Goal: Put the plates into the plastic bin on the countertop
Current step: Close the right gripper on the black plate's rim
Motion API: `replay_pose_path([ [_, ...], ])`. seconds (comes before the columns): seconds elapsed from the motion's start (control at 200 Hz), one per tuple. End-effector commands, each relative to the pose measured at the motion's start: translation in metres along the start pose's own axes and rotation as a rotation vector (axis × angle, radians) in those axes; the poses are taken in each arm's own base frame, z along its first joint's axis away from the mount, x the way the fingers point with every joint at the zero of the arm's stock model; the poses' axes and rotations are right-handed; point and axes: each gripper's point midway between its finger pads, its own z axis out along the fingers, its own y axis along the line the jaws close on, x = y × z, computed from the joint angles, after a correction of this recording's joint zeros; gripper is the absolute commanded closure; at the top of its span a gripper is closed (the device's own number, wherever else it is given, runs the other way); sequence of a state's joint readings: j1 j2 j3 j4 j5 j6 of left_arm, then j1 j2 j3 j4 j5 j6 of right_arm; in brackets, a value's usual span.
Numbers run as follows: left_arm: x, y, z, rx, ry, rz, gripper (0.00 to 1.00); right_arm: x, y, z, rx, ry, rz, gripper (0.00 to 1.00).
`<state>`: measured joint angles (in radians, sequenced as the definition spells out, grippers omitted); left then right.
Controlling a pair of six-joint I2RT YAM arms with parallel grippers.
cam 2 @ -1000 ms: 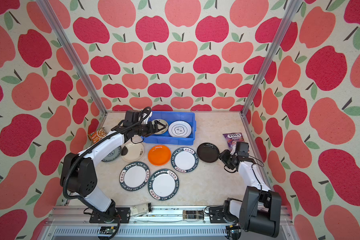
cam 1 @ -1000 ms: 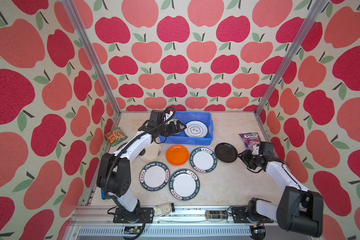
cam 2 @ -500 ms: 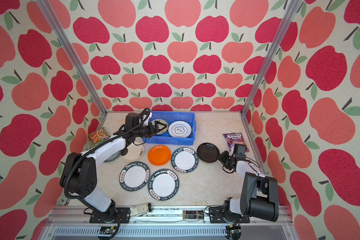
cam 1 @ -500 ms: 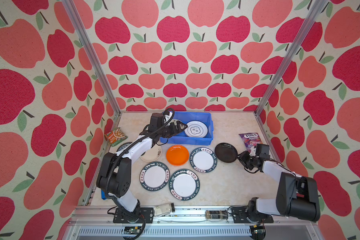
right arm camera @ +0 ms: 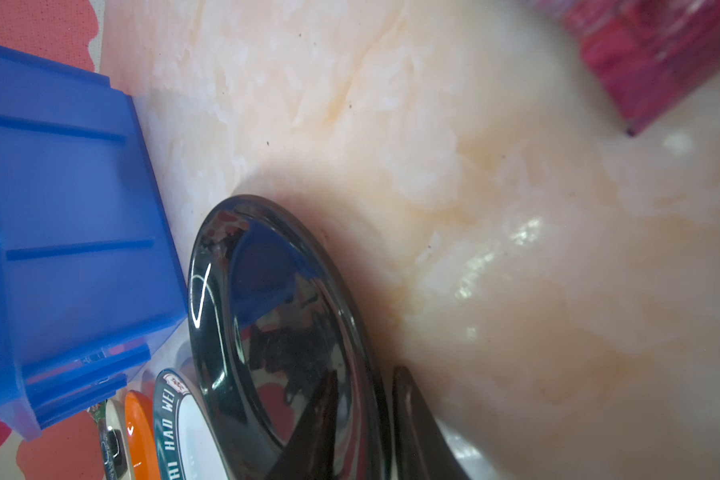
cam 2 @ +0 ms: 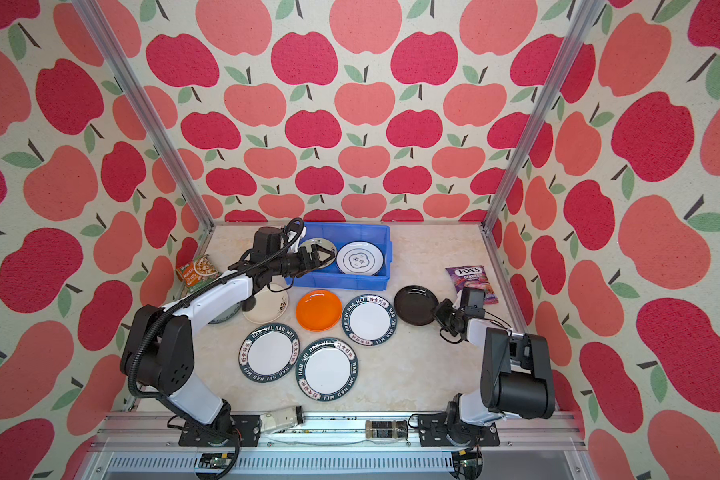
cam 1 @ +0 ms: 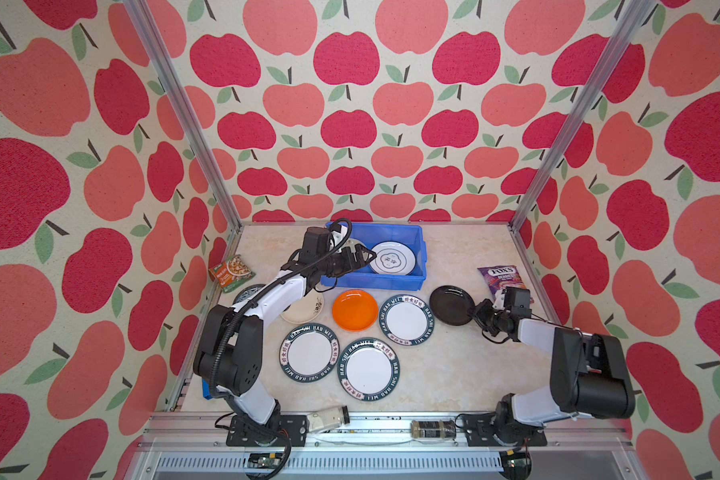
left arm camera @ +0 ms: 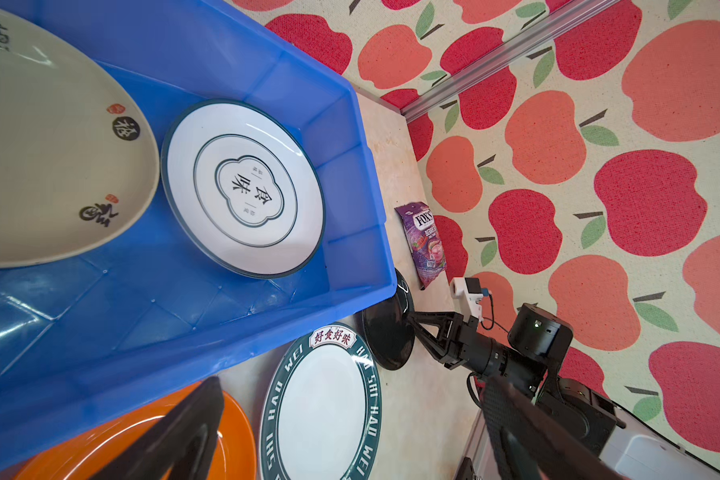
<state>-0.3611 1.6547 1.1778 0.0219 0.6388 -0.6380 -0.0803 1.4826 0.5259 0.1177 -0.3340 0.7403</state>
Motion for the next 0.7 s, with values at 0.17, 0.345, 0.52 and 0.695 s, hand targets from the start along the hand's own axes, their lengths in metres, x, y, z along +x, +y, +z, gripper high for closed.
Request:
replay_pose_path([
  [0.17,-0.016,-0.008,-0.013,-0.020,-0.041,0.044,0.01,0.012,-0.013,0.006,0.033,0.028,0.018,0.83],
  [0.345,-0.016,-0.005,-0.012,-0.024,-0.033,0.039,0.01,0.012,-0.016,0.001,0.061,0.023,0.009,0.94],
  [0.52,-0.017,-0.004,-0.014,-0.030,-0.039,0.040,0.01,0.007,-0.014,-0.015,0.096,-0.013,-0.016,1.00],
  [0.695,-0.020,-0.002,-0.018,-0.060,-0.040,0.060,0.01,-0.016,0.001,-0.058,0.163,-0.131,-0.094,1.00],
])
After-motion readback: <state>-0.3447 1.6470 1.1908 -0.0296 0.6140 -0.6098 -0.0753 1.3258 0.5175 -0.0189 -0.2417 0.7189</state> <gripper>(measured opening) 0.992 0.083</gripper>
